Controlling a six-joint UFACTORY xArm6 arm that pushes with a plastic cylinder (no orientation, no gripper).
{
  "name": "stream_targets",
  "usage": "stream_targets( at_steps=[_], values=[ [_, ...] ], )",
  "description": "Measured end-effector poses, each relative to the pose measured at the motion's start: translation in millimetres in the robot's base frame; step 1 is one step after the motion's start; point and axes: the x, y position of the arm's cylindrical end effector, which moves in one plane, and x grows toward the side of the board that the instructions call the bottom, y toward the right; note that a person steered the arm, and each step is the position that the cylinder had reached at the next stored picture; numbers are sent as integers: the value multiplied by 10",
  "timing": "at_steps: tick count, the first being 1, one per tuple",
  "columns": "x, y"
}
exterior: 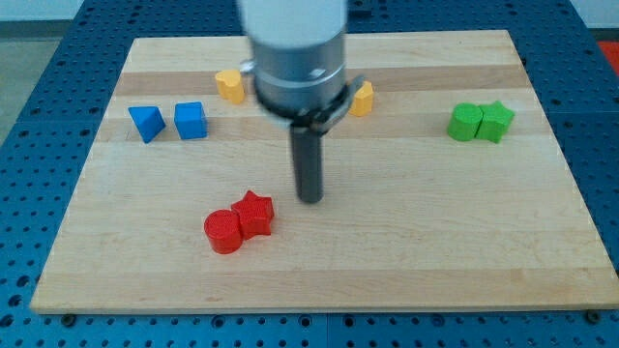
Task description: Move your arm closer to the yellow hexagon
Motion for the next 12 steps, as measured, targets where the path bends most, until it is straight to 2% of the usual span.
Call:
stream_targets(
  at_steps=[1,2,5,8,12],
  values=[
    [-380,-281],
    [-843,-326],
    [-861,-318],
    [-1490,-195],
    [-1575,-164]
  ],
)
